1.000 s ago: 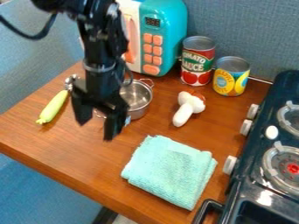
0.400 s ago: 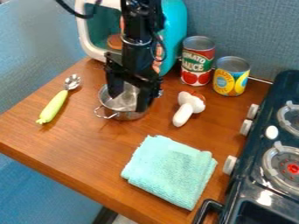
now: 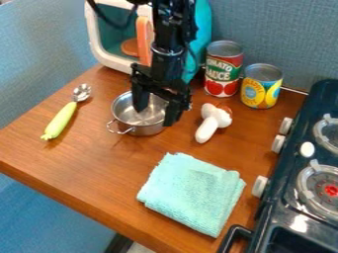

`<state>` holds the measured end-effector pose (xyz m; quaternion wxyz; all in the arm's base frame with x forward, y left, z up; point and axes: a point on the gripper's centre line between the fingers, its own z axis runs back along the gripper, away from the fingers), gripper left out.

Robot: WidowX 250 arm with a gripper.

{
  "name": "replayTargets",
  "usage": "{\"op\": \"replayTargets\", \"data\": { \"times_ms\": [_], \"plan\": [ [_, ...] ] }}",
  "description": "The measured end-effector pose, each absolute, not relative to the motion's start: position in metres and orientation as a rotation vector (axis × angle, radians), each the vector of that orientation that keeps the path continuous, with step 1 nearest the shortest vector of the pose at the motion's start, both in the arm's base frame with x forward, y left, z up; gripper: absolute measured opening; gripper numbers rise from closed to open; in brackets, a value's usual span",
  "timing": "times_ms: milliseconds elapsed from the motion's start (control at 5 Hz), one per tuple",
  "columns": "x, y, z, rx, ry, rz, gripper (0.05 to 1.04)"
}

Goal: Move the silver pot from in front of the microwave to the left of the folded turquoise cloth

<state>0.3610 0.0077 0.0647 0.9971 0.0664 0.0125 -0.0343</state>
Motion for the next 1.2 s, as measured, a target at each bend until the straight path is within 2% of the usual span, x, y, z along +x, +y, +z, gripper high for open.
{"op": "replayTargets", "data": {
  "times_ms": [200,400,800,1000,1200],
  "plan": [
    [0.369,0.007,0.051,0.137,0.053,-0.063,1.005],
    [0.373,0.008,0.037,0.136,0.087,-0.055,0.965],
    [0.375,0.003,0.032,0.104,0.101,-0.078,0.400],
    [0.375,0.002,0.032,0.102,0.100,-0.088,0.182],
    [0.374,0.003,0.031,0.102,0.100,-0.086,0.105]
  ]
}}
